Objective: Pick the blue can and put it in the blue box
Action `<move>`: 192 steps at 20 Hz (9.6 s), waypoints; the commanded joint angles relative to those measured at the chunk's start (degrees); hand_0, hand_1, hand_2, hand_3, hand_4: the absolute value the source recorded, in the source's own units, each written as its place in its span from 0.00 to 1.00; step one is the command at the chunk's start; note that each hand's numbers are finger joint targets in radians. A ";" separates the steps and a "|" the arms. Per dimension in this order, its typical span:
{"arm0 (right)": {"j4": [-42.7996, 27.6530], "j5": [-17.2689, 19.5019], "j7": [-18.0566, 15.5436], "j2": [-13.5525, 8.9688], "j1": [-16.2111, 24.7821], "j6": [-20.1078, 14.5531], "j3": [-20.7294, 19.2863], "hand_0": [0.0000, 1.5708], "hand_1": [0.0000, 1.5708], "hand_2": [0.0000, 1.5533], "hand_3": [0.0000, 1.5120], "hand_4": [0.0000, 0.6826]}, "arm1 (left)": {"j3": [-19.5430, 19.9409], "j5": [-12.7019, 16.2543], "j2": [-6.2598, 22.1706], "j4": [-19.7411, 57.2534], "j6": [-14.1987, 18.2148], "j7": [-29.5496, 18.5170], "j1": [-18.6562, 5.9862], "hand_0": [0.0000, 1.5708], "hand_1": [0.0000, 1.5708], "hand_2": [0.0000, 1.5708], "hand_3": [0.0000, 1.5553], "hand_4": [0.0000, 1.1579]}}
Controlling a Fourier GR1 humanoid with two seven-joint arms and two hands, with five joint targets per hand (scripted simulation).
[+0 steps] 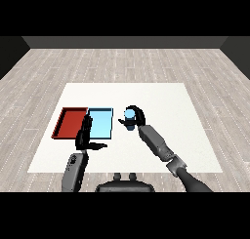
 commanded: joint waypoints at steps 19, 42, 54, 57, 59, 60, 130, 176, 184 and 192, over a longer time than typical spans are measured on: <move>-28.79 13.76 7.68 -2.71 14.92 3.16 -3.57 0.91 0.91 0.93 0.93 0.97 | -14.57 1.70 -0.53 9.53 11.83 4.07 -10.75 0.00 0.00 0.00 0.00 0.00; -36.15 16.55 12.93 0.95 15.84 1.28 1.07 0.89 0.89 0.93 0.93 0.99 | -16.29 9.16 -0.54 28.62 12.49 1.15 -22.24 0.00 0.00 0.00 0.00 0.00; -43.52 20.44 18.01 0.95 18.58 1.91 3.24 0.91 0.91 0.92 0.92 0.91 | -23.64 13.53 -0.54 27.25 18.17 2.46 -24.79 0.00 0.00 0.00 0.00 0.00; -36.18 18.18 12.17 0.96 16.34 2.88 2.90 0.90 0.90 0.93 0.92 0.92 | -22.17 12.90 -0.54 28.84 15.84 2.10 -25.61 0.00 0.00 0.00 0.00 0.00; -39.60 19.72 15.83 0.96 15.09 -1.55 7.40 0.89 0.89 0.93 0.92 0.90 | -25.51 17.58 -0.54 32.97 15.57 -3.88 -25.29 0.00 0.00 0.00 0.00 0.00; -38.31 19.85 14.53 0.96 15.55 1.44 5.50 0.89 0.89 0.93 0.92 0.91 | -24.31 15.48 -0.54 31.87 15.38 -4.76 -24.63 0.00 0.00 0.00 0.00 0.00; -67.87 5.49 16.21 -10.77 39.79 11.31 -11.72 0.00 0.00 0.00 0.00 0.00 | -16.84 5.58 5.88 33.25 25.35 2.30 -24.06 1.00 1.00 1.00 0.96 0.98; -55.32 4.43 11.58 -8.44 40.67 16.95 -21.14 0.00 0.00 0.00 0.00 0.00 | -4.83 -2.76 10.48 84.10 32.66 17.79 -43.31 0.00 0.00 0.00 0.00 0.00; -58.38 3.54 12.68 -8.60 41.73 17.04 -21.32 0.00 0.00 0.00 0.00 0.00 | 2.33 3.93 9.47 64.48 36.41 -8.86 -39.27 0.00 0.00 0.00 0.00 0.00; -59.40 6.38 16.48 -9.87 40.06 14.78 -19.85 0.00 0.00 0.00 0.00 0.00 | -1.30 6.41 6.39 42.17 22.49 -20.67 -26.29 0.00 0.00 0.00 0.00 0.00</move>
